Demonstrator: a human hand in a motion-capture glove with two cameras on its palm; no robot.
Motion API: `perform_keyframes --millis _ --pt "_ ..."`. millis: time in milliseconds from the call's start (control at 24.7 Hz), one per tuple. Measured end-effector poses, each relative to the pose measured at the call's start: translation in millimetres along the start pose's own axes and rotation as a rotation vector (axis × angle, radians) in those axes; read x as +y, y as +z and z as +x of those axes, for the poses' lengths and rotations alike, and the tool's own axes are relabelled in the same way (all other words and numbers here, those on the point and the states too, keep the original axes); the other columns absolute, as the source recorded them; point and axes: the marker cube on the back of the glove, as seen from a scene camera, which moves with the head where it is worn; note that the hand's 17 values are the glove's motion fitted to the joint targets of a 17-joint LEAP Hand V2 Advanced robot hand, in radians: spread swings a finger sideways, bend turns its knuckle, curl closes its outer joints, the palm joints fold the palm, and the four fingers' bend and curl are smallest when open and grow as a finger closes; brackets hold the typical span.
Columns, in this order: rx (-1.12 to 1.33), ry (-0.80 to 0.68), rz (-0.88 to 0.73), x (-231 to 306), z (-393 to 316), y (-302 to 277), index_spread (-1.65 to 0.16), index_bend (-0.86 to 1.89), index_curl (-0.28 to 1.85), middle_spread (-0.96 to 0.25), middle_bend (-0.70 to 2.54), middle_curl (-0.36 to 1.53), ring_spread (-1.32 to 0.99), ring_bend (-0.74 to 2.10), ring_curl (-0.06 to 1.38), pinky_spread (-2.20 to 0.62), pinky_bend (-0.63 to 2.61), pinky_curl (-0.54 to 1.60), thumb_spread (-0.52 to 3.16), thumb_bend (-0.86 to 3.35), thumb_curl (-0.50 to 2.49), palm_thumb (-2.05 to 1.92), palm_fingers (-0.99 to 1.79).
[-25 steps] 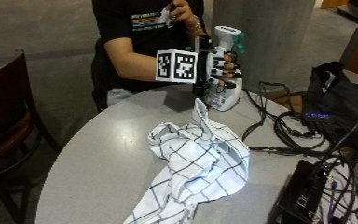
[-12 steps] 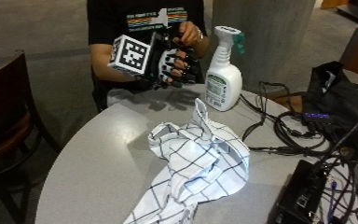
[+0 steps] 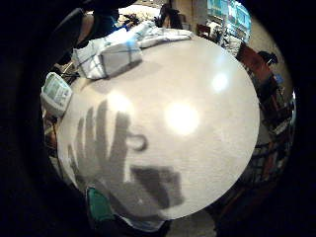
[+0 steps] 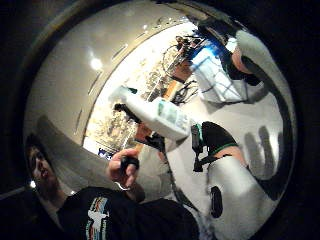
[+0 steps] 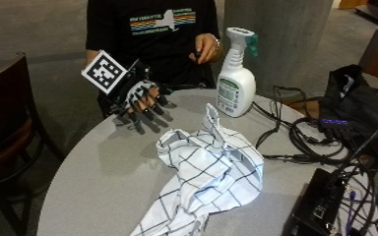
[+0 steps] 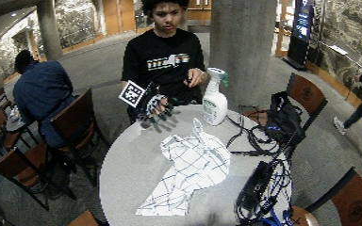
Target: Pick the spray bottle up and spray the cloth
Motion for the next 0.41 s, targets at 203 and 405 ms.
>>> perform_keyframes --millis 203,405 --pt "0.068 0.102 -0.022 2.2 24.8 -1.9 -0.21 0.26 0.45 -0.04 0.41 0.46 -0.04 0.28 0.38 0.26 0.08 0.17 0.99 -0.02 0.58 0.82 0.76" --pt "0.079 0.143 0.022 2.9 29.5 -3.7 -0.21 0.27 0.45 -0.04 0.41 0.46 -0.04 0.27 0.37 0.27 0.08 0.14 1.01 -0.02 0.56 0.84 0.76"
